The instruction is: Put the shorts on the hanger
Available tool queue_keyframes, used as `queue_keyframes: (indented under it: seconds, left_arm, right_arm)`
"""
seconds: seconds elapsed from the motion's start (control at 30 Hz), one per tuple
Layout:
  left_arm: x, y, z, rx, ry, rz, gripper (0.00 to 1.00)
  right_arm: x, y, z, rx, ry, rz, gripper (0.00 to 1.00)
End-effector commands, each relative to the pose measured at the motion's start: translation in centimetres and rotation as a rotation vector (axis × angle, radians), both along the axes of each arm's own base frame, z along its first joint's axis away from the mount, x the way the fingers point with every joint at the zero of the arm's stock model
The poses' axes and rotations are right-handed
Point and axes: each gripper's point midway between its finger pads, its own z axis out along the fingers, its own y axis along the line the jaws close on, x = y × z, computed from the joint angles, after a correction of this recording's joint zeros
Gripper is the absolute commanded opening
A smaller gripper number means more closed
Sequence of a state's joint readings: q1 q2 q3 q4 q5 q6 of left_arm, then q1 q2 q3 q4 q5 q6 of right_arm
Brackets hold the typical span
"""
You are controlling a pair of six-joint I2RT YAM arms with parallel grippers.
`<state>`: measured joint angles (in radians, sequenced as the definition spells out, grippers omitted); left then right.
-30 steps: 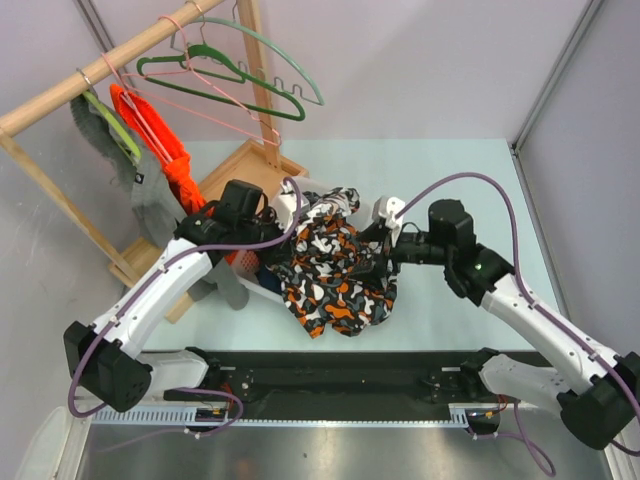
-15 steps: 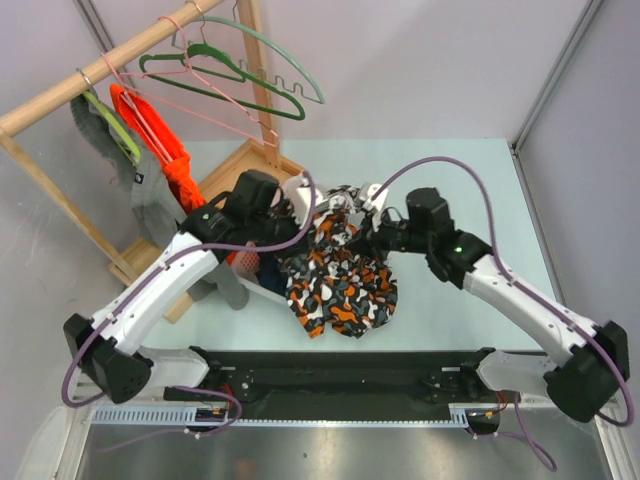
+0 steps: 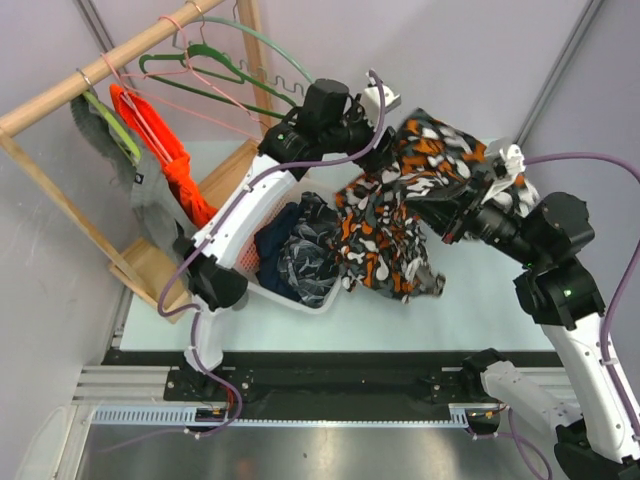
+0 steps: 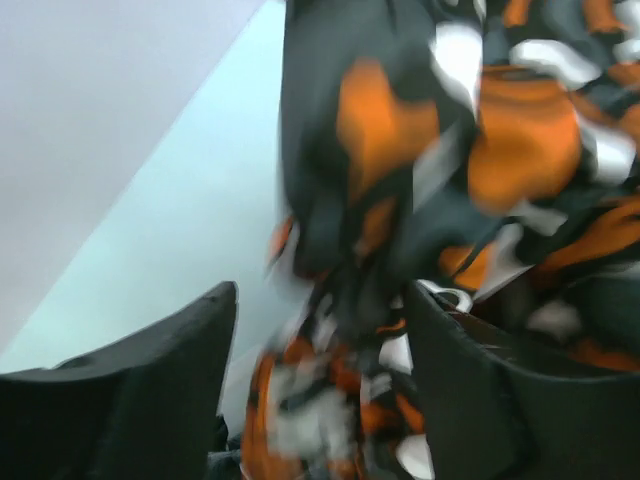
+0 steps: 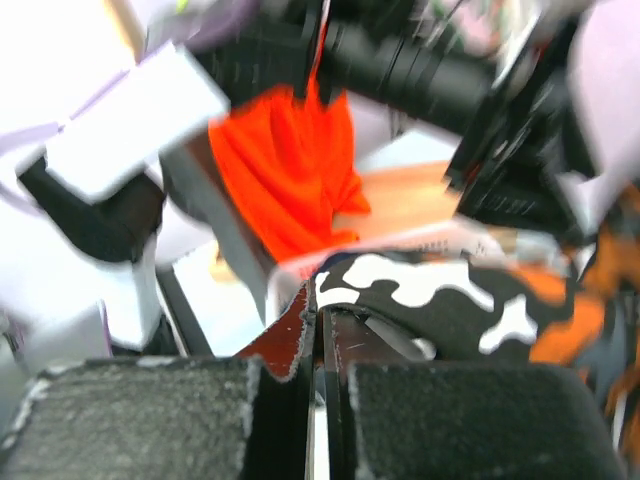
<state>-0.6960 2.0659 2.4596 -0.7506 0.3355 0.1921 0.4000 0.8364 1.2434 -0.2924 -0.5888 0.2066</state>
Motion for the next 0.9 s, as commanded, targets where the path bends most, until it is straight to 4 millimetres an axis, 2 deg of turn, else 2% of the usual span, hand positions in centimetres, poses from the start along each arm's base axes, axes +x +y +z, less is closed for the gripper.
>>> queue_keyframes:
  seconds: [0.0, 0.03, 0.07, 0.1, 0.13, 0.2, 0.23, 0.3, 0.33, 0.37, 0.4, 0.43, 0.5, 0.53, 0.57, 0.63, 0.77, 0.8, 0.83, 0.87]
  left_arm:
    - [-3.2, 3.7, 4.7, -0.081, -0.017, 0.0, 0.8]
    - [-3.3, 4.5, -0.1, -0.038, 0.078, 0.015, 0.8]
    - [-4.2, 5.7, 0.2, -0.071, 0.08, 0.02, 0.81]
    - [-3.8, 6.8, 1.8, -0.158, 0.035, 0.044, 0.83]
    - [-6.2, 8.9, 1.0, -0.176, 0.045, 0.059, 0.86]
    - [-8.1, 10.2, 1.5, -0.226, -0.016, 0.038, 0.89]
    - [-10.8, 11.2, 0.9, -0.227, -0.027, 0.001, 0.9]
    - [-13.1, 11.6, -0.4, -0.211, -0.043, -0.044, 0.93]
    - [-15.2, 11.9, -2.5, -0.17, -0.011, -0.086, 0.93]
    - [-16.1, 12.1, -3.5, -0.14, -0.007, -0.103, 0.94]
    - [-17.4, 11.8, -4.6, -0.106, -0.003, -0.137, 0.94]
    - [-18.2, 11.9, -6.9, -0.067, 0.042, -0.144, 0.94]
    - [-20.1, 11.6, -7.8, -0.073, 0.068, -0.159, 0.97]
    - [-20.4, 11.6, -9.4, -0.054, 0.085, -0.139, 0.99]
    - [-22.1, 10.8, -9.7, -0.054, 0.084, -0.17, 1.0]
    - [-23.4, 10.0, -11.5, -0.029, 0.081, -0.186, 1.0]
    - [-24.9, 7.0, -11.8, -0.006, -0.049, -0.174, 1.0]
    - [-23.9, 6.3, -11.7, -0.008, -0.081, -0.117, 1.0]
    - [-23.8, 5.7, -11.2, -0.016, -0.09, -0.1, 1.0]
    - [-24.7, 4.8, -11.0, -0.031, -0.078, -0.11, 1.0]
  right_arm:
    - [0.8, -1.6, 3.6, 0.168, 0.05, -0.116, 0.0]
    - [1.1, -1.9, 4.0, 0.199, 0.063, -0.143, 0.0]
    - [1.6, -2.5, 4.1, 0.224, 0.066, -0.192, 0.0]
    - [2.0, -2.8, 4.0, 0.235, 0.073, -0.218, 0.0]
    - [2.6, -3.1, 3.8, 0.251, 0.091, -0.249, 0.0]
    - [3.2, -3.9, 3.9, 0.282, 0.086, -0.301, 0.0]
    - [3.6, -3.9, 3.3, 0.283, 0.095, -0.315, 0.0]
    - [3.8, -3.9, 3.5, 0.305, 0.093, -0.317, 0.0]
    - [4.0, -3.9, 3.2, 0.304, 0.099, -0.322, 0.0]
    - [4.1, -3.9, 3.3, 0.311, 0.1, -0.323, 0.0]
    - [4.2, -4.0, 3.4, 0.316, 0.097, -0.332, 0.0]
    - [4.2, -4.2, 3.6, 0.324, 0.085, -0.34, 0.0]
    - [4.5, -4.7, 3.9, 0.335, 0.068, -0.37, 0.0]
    - [4.6, -5.0, 4.0, 0.342, 0.062, -0.386, 0.0]
    - [4.8, -5.0, 3.9, 0.341, 0.063, -0.393, 0.0]
    - [4.8, -5.1, 4.1, 0.353, 0.062, -0.397, 0.0]
    - [5.5, -5.3, 3.8, 0.368, 0.082, -0.427, 0.0]
    - [5.6, -5.3, 3.8, 0.373, 0.08, -0.429, 0.0]
    - [5.6, -5.3, 3.9, 0.375, 0.077, -0.431, 0.0]
    - [5.6, -5.3, 3.9, 0.38, 0.077, -0.44, 0.0]
